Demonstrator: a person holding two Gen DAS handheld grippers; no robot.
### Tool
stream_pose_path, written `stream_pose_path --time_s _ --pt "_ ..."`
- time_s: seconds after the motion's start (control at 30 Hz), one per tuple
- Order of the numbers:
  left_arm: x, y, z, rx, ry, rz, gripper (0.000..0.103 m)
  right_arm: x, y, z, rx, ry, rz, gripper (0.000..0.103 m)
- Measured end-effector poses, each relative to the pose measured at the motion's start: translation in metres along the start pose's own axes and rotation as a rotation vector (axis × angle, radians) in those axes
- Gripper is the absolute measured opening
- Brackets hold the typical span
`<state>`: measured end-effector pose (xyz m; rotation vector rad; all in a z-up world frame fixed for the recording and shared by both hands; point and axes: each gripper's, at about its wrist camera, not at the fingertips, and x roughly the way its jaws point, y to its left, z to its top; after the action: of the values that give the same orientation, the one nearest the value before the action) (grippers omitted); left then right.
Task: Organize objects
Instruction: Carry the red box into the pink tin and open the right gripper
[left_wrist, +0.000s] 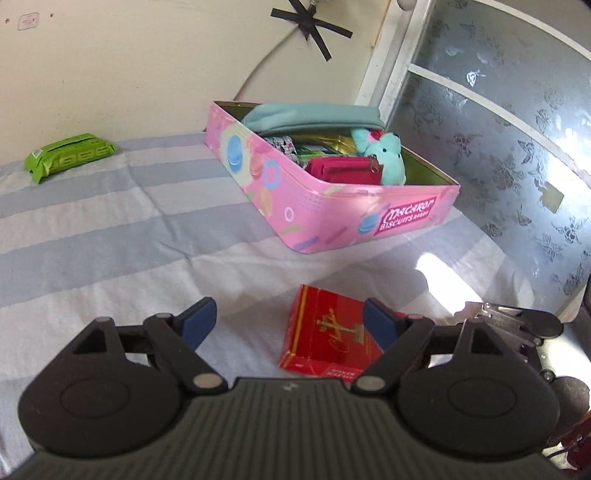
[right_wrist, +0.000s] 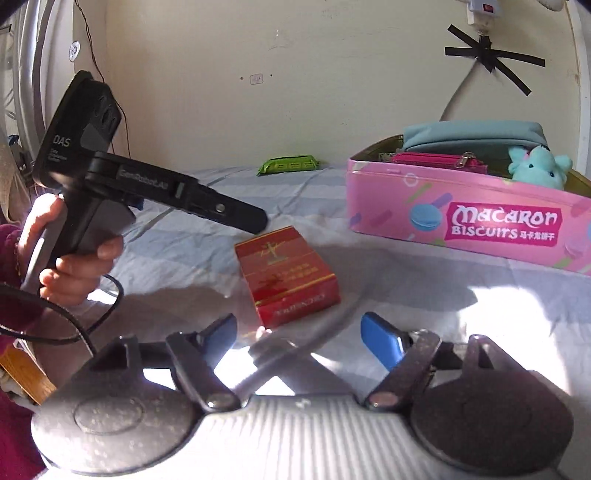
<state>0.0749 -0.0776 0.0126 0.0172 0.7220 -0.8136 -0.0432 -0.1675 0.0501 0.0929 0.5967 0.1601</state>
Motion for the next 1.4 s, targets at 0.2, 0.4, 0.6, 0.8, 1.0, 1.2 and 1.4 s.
stream_pose_path --time_s 0.2,0.4,0.6,0.8,1.0,1.2,1.4 --pt "0.012 -0.01 -0.01 -0.042 0.03 -0.043 0.088 0.02 0.013 0.003 -0.028 0.005 -0.022 0.066" --pt "0.003 -0.039 0.002 0.021 -0.022 -0.064 0.082 0.019 0.004 0.009 0.009 -0.045 -0.054 0.037" --pt "0.007 -0.08 0.053 0.079 -0.103 -0.147 0.082 -0.01 -0.014 0.032 -0.001 -0.186 -0.122 0.034" --pt "0.036 -0.11 0.095 0.101 -0.133 -0.169 0.082 -0.018 -0.054 0.061 0.054 -0.281 -0.22 0.032" --pt "0.084 -0.12 0.126 0.079 -0.092 -0.123 0.082 -0.004 -0.103 0.08 0.089 -0.269 -0.287 0.032" --pt "0.124 -0.111 0.133 0.0 -0.034 -0.031 0.082 0.007 -0.142 0.075 0.137 -0.247 -0.419 0.037" --pt "0.117 -0.094 0.127 -0.05 -0.046 0.003 0.082 -0.004 -0.152 0.065 0.191 -0.296 -0.456 0.054"
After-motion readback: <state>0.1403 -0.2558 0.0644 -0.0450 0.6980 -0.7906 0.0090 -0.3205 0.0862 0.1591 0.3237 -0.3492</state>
